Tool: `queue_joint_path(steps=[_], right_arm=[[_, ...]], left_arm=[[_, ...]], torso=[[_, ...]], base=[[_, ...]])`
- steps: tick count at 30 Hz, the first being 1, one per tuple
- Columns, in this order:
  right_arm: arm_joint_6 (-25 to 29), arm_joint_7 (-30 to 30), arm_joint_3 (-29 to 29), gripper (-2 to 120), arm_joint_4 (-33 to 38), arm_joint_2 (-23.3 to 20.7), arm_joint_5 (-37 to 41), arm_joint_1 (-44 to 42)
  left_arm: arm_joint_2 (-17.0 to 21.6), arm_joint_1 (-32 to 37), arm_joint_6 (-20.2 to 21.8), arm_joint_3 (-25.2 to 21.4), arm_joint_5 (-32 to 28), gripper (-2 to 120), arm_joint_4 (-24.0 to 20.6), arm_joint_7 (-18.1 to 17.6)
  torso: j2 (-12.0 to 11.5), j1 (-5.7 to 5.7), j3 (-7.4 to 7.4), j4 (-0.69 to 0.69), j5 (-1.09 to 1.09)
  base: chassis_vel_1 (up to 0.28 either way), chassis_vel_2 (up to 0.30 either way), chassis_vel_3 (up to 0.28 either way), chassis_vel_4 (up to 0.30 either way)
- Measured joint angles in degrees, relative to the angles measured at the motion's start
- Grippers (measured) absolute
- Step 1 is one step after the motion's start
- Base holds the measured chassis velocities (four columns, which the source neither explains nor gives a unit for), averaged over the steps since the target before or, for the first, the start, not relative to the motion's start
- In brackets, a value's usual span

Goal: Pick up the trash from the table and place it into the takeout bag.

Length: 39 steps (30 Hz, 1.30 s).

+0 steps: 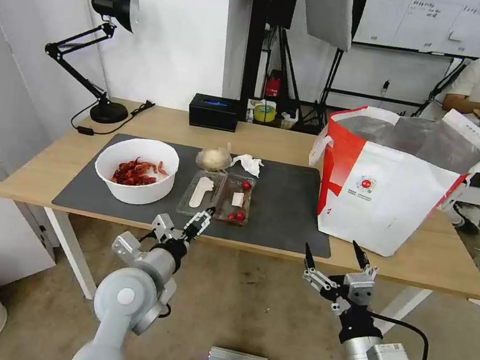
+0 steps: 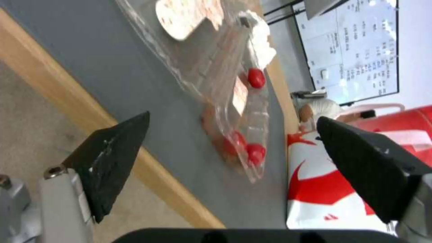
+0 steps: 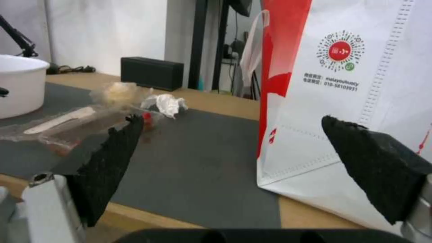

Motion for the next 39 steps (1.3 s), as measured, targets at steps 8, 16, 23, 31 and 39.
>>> queue_joint_path(steps=[8, 16, 23, 31, 39], right_arm=[[0.05, 0.07, 0.06, 100, 0.64, 0.21, -0.27, -0.44], [0.11, 0.16, 0.90, 100, 1.11, 0.06, -0.12, -0.88], [0.15, 0.22, 1.17, 100, 0.74, -0.38, 0.43, -0.34], [0.15, 0.26, 1.13, 100, -0.55, -0.65, 1.27, 0.71], [0.18, 0.29, 1.05, 100, -1.41, -0.71, 1.56, 1.17]], left_arm=[[0.70, -2.88, -0.87, -0.96, -2.47, 100, 2.11, -1.91], [0.43, -4.99, -0.96, 0.07, -2.70, 100, 4.12, -3.14], [-0.74, -6.43, -1.04, 1.19, -2.41, 100, 5.78, -3.63], [-1.46, -8.03, -1.34, 1.60, -1.98, 100, 7.41, -4.23], [-2.37, -9.04, -2.58, 2.21, -0.15, 100, 8.74, -4.65]], torso=[[0.00, 0.00, 0.00, 0.00, 0.00], [0.00, 0.00, 0.00, 0.00, 0.00], [0.00, 0.00, 0.00, 0.00, 0.00], [0.00, 0.00, 0.00, 0.00, 0.01], [0.01, -0.01, -0.01, 0.00, 0.01]], base=[[0.000, 0.000, 0.000, 0.000], [0.000, 0.000, 0.000, 0.000], [0.000, 0.000, 0.000, 0.000], [0.000, 0.000, 0.000, 0.000], [0.000, 0.000, 0.000, 0.000]])
